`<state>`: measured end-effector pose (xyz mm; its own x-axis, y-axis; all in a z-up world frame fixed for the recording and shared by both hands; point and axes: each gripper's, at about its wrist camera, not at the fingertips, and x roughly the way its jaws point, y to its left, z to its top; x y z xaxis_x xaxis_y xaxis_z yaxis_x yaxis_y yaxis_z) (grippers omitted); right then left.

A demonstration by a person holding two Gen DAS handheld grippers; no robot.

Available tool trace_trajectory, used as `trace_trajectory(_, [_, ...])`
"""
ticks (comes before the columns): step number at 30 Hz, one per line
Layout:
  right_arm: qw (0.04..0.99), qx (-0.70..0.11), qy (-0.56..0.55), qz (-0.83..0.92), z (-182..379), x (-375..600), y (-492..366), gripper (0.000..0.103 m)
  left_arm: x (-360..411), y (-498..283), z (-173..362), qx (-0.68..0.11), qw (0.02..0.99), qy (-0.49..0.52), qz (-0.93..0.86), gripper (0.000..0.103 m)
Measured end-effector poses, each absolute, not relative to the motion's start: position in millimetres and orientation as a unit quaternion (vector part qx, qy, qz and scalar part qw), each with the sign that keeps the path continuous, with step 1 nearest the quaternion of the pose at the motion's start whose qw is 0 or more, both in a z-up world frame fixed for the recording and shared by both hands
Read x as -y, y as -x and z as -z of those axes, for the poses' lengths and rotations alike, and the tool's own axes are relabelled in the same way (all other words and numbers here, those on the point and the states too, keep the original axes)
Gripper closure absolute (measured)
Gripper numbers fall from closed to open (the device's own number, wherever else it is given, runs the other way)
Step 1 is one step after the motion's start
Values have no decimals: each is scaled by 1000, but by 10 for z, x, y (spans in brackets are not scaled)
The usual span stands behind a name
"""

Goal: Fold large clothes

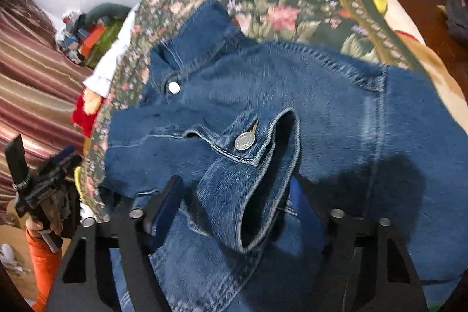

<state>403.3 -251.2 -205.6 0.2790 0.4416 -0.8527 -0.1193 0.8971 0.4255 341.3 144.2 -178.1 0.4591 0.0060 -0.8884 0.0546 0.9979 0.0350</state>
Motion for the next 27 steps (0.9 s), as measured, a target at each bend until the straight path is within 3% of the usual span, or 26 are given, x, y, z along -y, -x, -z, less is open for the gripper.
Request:
trace_trajectory(1, [790, -572, -135, -176, 2077, 2483, -4040, 36, -1555, -3387, 1923, -533, 846, -19, 1, 27])
trace_trajectory(6, [801, -565, -112, -167, 2090, 2314, -4094, 69, -1934, -3244, 2496, -574, 817, 35, -47, 27])
trace_trajectory(8, [814, -548, -99, -165, 1980, 2300, -4088, 73, -1975, -3192, 2544, -555, 829, 51, -48, 22])
trace_trajectory(15, [851, -491, -61, -174, 1520, 2293, -3979, 76, -1768, -3149, 2580, -545, 836, -2, -62, 14])
trace_trajectory(21, [841, -523, 33, -135, 1862, 2258, -3935, 75, -1776, -3133, 2611, -537, 841, -6, -71, 12])
trace_trajectory(22, [833, -536, 43, -130, 1951, 2259, -3927, 73, -1771, -3134, 2615, -537, 841, -7, -73, 12])
trace_trajectory(23, [830, -542, 51, -123, 2003, 2259, -3926, 64, -1763, -3137, 2620, -537, 840, -10, -74, 11])
trace_trajectory(25, [838, -533, 76, -93, 2030, 2286, -3896, 40, -1740, -3137, 2628, -537, 840, -17, -77, 11])
trace_trajectory(26, [842, -526, 90, -80, 2014, 2295, -3883, 22, -1729, -3137, 2632, -537, 840, -21, -79, 11])
trace_trajectory(27, [847, -517, 103, -73, 1989, 2306, -3864, 14, -1727, -3133, 2630, -537, 840, -22, -80, 11])
